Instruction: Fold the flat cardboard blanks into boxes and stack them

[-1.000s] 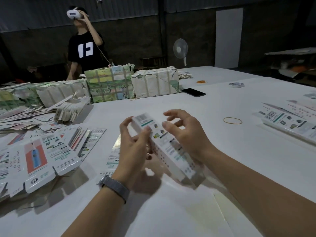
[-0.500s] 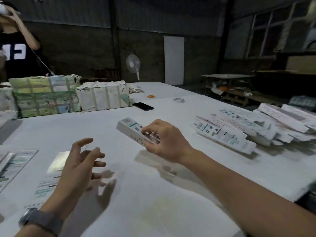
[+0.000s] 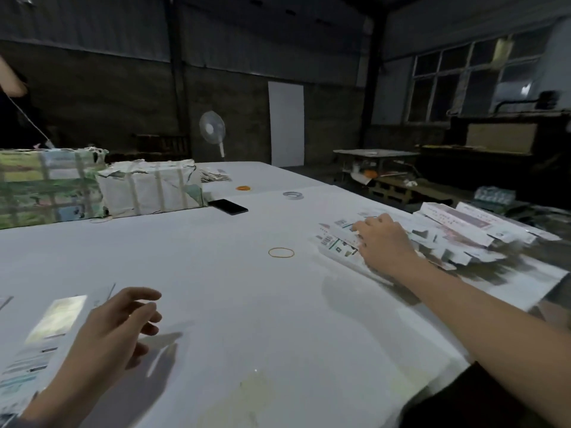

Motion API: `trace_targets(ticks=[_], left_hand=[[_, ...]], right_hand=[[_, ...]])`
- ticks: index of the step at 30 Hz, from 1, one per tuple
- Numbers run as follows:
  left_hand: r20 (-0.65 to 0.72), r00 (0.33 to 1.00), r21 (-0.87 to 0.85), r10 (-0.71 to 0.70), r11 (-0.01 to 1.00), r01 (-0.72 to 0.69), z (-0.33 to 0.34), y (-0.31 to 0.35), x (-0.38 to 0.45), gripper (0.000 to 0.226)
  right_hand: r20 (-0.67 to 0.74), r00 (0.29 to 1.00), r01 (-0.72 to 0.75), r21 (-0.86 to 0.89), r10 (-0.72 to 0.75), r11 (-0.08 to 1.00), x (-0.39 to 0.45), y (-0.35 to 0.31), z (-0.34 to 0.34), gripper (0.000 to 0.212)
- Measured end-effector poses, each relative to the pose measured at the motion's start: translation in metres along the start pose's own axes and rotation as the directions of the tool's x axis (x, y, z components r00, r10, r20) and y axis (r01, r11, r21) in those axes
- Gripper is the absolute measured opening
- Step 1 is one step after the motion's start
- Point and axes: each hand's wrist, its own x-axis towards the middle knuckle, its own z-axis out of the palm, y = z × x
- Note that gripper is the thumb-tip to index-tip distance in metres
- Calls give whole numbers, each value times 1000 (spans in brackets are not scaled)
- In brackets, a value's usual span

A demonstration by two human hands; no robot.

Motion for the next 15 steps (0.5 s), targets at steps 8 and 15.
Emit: trace_targets(ticks=[8,15], left_hand=[[-25,999,107,25,994,-22,2,16,-9,36],[-153,972,605,178,795,-50,-21,22,-11,11]], right_hand=[[-173,947,322,504,-272,801,-16,-146,-44,34],[-137,901,346,799,-411,492,-34,-285,-57,38]])
